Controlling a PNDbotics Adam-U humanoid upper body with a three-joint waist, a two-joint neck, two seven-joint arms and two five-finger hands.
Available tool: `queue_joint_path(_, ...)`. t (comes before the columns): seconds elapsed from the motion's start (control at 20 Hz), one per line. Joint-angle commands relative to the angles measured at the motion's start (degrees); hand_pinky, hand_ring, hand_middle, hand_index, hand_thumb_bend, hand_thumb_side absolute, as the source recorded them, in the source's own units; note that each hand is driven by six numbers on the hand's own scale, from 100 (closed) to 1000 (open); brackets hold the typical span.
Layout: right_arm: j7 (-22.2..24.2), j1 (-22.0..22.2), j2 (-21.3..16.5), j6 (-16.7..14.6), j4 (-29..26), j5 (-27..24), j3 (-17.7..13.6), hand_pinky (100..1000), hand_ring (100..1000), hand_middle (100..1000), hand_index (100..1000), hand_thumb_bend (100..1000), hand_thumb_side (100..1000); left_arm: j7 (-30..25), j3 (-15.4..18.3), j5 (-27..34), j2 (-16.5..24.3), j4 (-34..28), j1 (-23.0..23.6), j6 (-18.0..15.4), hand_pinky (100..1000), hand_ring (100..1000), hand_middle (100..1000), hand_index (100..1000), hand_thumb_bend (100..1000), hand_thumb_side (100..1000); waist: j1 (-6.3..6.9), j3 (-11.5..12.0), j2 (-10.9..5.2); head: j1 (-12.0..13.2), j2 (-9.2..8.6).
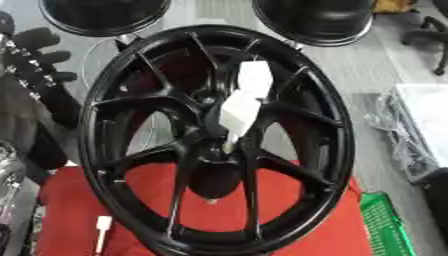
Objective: Pull the pin out of the wheel hub.
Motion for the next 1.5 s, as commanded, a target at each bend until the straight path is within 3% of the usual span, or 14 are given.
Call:
queue_joint_path(0.05, 2.9, -3.8, 1.9, -0.4, 3.7, 2.9, 3.9, 802, 707, 631, 776, 100, 233, 0.0, 0.2, -0.2, 1.5, -0.5, -0.3, 0.0, 654, 744, 732, 750, 235, 832, 0.2, -0.3, -1.68, 0.2, 0.19)
queue_joint_path(0.25, 6.4, -8.0, 6.2, -1.3, 9.4, 5.5, 8.8, 803, 711, 635, 777, 100, 269, 0.1, 0.3, -0.2, 1.5, -0.4, 0.0, 0.0, 653, 744, 733, 749, 235, 832, 0.31, -0.8, -1.95, 0.7, 0.43)
queue_joint_path(0.75, 11.1, -10.0, 10.4, -3.7, 17.0, 9.0, 9.7, 805, 725, 654, 786, 100, 341, 0.1, 0.1, -0.1, 1.7, -0.3, 0.1, 0.1, 653, 745, 733, 749, 234, 836, 0.36, -1.0, -2.03, 1.3, 1.13)
queue_joint_path(1.05, 13.0, -9.6, 10.9, -4.5, 18.5, 10.6, 9.9, 809, 737, 673, 793, 100, 373, -0.1, 0.0, -0.1, 1.7, -0.3, 0.0, 0.2, 652, 745, 734, 748, 234, 835, 0.35, -1.0, -2.03, 1.2, 1.26)
queue_joint_path(1.5, 17.6, -7.8, 8.8, -5.9, 17.6, 11.2, 9.5, 827, 771, 734, 853, 100, 394, -0.2, -0.2, -0.2, 1.8, -0.2, 0.0, 0.3, 652, 746, 734, 747, 233, 838, 0.3, -1.1, -2.01, 1.6, 0.95)
